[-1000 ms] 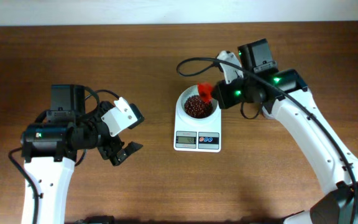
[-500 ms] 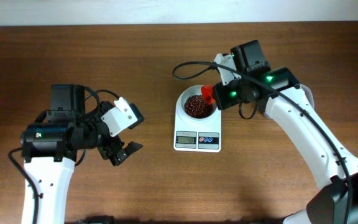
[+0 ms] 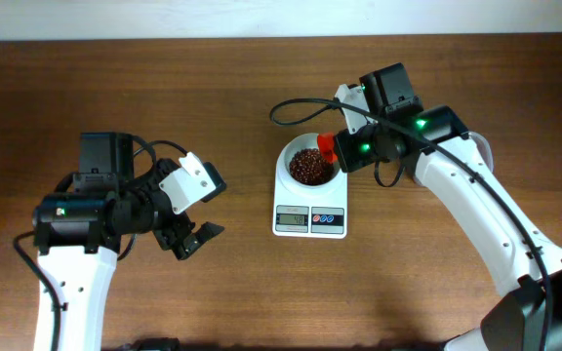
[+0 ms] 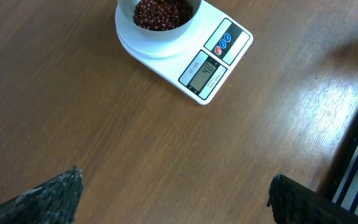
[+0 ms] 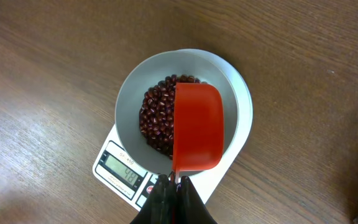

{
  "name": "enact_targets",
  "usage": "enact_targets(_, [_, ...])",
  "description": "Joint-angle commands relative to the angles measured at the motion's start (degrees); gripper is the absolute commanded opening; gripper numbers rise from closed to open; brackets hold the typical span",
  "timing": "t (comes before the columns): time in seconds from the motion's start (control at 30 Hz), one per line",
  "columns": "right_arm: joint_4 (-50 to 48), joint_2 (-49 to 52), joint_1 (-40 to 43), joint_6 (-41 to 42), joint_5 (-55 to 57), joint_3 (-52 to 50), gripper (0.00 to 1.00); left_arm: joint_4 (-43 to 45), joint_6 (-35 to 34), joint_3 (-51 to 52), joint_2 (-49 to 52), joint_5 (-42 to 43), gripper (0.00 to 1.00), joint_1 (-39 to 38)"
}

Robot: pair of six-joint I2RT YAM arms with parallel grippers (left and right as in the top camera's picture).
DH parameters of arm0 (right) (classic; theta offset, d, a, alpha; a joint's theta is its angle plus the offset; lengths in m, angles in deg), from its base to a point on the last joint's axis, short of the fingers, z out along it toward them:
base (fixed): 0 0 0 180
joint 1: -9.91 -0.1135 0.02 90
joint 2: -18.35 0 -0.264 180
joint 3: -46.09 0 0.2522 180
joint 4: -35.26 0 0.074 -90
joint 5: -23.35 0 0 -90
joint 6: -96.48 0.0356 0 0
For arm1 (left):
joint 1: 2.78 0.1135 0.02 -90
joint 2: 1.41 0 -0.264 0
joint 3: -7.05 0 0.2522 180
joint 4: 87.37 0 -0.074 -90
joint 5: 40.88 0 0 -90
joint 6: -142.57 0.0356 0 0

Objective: Scoop and weigh 50g on scale
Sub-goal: 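Hold the scoop over the bowl and trickle in small amounts, then return the scoop to the bean tub with the right gripper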

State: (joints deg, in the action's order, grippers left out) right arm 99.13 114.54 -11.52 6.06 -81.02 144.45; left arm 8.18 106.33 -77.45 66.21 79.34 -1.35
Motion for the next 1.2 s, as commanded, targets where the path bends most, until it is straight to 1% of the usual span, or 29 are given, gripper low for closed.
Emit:
enact_targets(0.0, [-0.17,0.57,-0.35,0.02,0.68,1.36,0.04,-0.04,-0.59,-0.57,-0.33,1.25,0.99,0.13])
enact_targets(0.07, [-0.20,0.57,-0.35,0.02,0.61,1.36,0.04,-0.04,-0.59,-0.57,-0.33,1.25,0.99,0.11])
enact_targets(0.1, [-0.70,0.57,-0.35,-0.04,-2.99,1.49,0.04,-0.04,-0.59,-0.57,-0.33,1.25,0.99,0.11])
enact_targets(0.13, [-2.58,0.57,-0.28,-3.23,-10.88,1.77,0.04,-0.04,-0.59,-0.57,-0.33,1.25,0.99,0.11])
enact_targets(0.17, [-2.95,0.59,-0.31,-3.87,-9.88,1.77,0.04,-0.04,-0.59,-0.57,-0.33,1.25,0.99,0.13])
enact_targets(0.2, [-1.73,0.74,-0.31,-3.30,-3.96,1.77,0.04,-0.04,-0.59,-0.57,-0.33,1.25,0.99,0.11])
enact_targets(0.23, [-0.57,0.74,-0.31,-2.08,-0.68,1.77,0.04,-0.04,-0.59,-0.57,-0.33,1.25,0.99,0.13])
enact_targets(0.3, [-0.22,0.72,-0.33,-0.61,-1.03,1.77,0.04,-0.04,-0.57,-0.57,-0.33,1.25,0.99,0.11])
enact_targets(0.4, [-0.42,0.72,-0.31,-0.61,-2.99,1.79,0.04,-0.04,-0.59,-0.57,-0.33,1.25,0.99,0.11])
enact_targets(1.0, [-1.31,0.72,-0.31,-0.66,-3.58,1.79,0.04,-0.04,-0.57,-0.57,-0.33,1.25,0.99,0.11])
enact_targets(1.07, [-1.44,0.72,-0.39,-0.70,-1.70,1.77,0.04,-0.04,-0.59,-0.57,-0.33,1.25,0.99,0.11])
enact_targets(1.17, [-2.21,0.72,-2.29,-3.93,4.26,1.79,0.04,-0.04,-0.57,-0.57,-0.33,1.25,0.99,0.11])
